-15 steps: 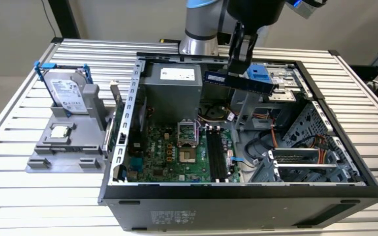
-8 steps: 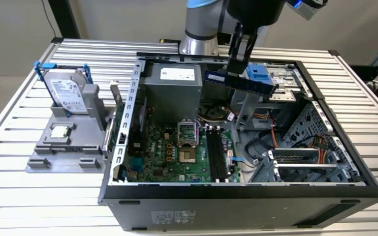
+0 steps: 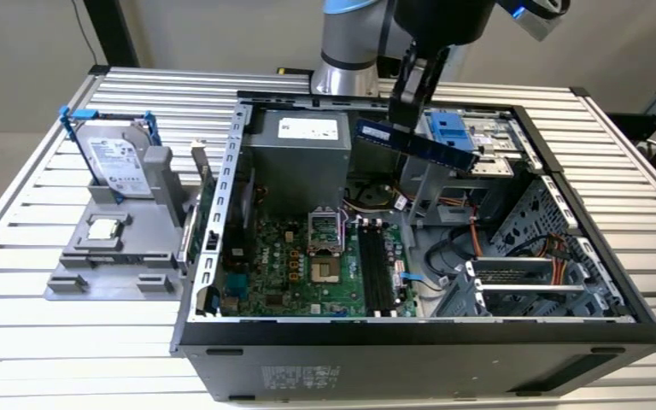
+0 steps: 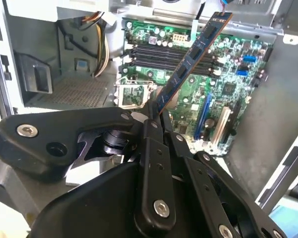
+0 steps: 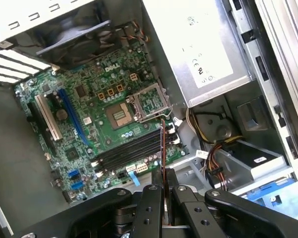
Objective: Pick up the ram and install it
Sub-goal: 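Insert the ram into the slot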
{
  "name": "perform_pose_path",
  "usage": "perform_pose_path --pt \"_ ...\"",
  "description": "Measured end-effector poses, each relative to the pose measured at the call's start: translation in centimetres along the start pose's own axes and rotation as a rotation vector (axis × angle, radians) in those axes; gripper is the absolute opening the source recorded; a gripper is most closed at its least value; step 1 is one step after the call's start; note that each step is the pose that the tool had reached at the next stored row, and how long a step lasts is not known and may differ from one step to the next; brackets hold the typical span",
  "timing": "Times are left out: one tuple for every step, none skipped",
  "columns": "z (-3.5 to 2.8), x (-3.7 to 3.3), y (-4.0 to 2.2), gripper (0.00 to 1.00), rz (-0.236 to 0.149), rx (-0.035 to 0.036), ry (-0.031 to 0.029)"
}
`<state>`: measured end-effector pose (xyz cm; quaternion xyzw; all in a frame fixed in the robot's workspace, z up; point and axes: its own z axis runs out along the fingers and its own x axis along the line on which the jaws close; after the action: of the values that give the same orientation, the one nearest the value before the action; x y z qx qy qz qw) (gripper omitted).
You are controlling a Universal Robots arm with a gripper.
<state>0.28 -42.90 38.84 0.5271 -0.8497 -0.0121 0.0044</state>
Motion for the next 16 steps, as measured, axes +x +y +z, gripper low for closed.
perform_pose_path --pt "0.00 0.00 0.00 0.00 0.015 0.0001 -0.0004" --pt "0.00 0.00 0.00 0.00 0.030 0.0001 -0.0007" --pt "0.00 0.00 0.00 0.00 0.046 0.0002 -0.0012" --pt "0.00 0.00 0.00 0.00 0.061 0.0003 -0.0016" --pt "0.00 0.00 0.00 0.00 0.076 0.0004 -0.0019" --pt "0.00 0.00 0.00 0.00 0.092 0.0005 -0.0023" --pt "0.00 0.00 0.00 0.00 0.108 0.0006 -0.0028" --pt "0.00 0.00 0.00 0.00 0.125 0.0006 -0.0032" --pt "0.00 0.00 0.00 0.00 0.140 0.0007 -0.0036" --pt "0.00 0.00 0.00 0.00 0.157 0.0008 -0.0039" --pt "0.00 0.00 0.00 0.00 0.172 0.0009 -0.0044" --pt "0.00 0.00 0.00 0.00 0.189 0.0010 -0.0048" --pt "0.00 0.00 0.00 0.00 0.204 0.0011 -0.0051" --pt "0.00 0.00 0.00 0.00 0.220 0.0011 -0.0056" --pt "0.00 0.00 0.00 0.00 0.237 0.0012 -0.0060" --pt "0.00 0.00 0.00 0.00 0.252 0.0013 -0.0064"
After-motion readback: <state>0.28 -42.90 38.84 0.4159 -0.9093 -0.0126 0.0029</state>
